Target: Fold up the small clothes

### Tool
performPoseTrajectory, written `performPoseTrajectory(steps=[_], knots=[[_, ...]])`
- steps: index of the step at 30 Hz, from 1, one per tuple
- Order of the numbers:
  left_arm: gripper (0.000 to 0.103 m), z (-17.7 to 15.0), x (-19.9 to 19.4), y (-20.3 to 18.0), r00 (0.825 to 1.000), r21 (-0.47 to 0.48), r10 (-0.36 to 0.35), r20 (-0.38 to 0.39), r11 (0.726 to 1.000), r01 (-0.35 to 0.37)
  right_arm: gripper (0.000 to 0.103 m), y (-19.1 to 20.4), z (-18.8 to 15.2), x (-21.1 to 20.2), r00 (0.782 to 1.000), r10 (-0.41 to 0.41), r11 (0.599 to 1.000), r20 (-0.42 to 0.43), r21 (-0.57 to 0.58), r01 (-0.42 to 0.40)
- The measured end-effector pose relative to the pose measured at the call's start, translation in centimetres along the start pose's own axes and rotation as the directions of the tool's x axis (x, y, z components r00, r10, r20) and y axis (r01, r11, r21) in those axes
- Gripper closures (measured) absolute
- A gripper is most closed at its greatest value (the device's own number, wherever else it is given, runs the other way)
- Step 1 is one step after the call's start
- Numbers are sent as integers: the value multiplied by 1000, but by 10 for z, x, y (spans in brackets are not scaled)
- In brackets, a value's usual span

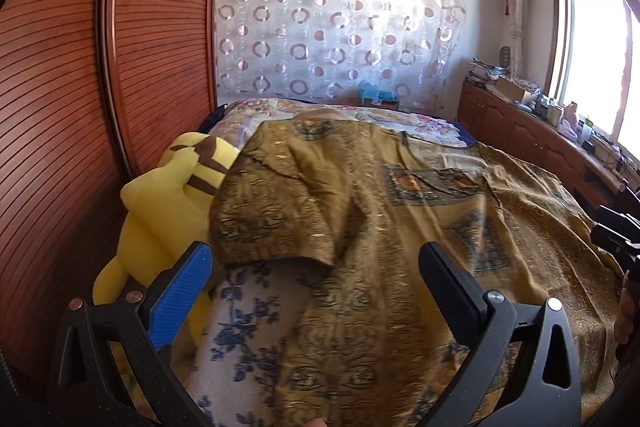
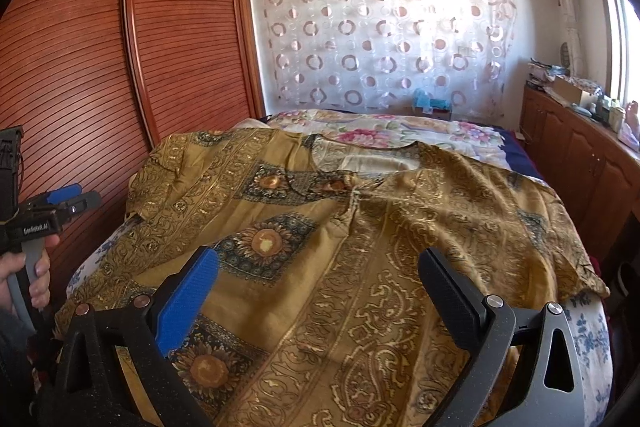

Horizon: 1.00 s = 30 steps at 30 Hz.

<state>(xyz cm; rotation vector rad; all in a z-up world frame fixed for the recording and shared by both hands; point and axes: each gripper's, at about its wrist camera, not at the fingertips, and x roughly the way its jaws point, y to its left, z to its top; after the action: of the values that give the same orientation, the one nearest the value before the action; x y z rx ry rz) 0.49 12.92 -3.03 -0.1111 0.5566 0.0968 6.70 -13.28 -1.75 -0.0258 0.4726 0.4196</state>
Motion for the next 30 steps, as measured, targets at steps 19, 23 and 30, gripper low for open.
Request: performPoseTrajectory(steps=[19,23,30], knots=[[51,30,93,79,989,-105,-80,-128,992,66,3,-3,33,68,981,103,986,-163,-115,-123],[63,38,114,88,985,-98,-79,-152,993,64,3,-13,39,87,974,115,985,-194,-105,-137],[74,43,130,83,981,-23,-77,-177,997,74,3,-23,47,106,966,135,984,-219,-85,-157]])
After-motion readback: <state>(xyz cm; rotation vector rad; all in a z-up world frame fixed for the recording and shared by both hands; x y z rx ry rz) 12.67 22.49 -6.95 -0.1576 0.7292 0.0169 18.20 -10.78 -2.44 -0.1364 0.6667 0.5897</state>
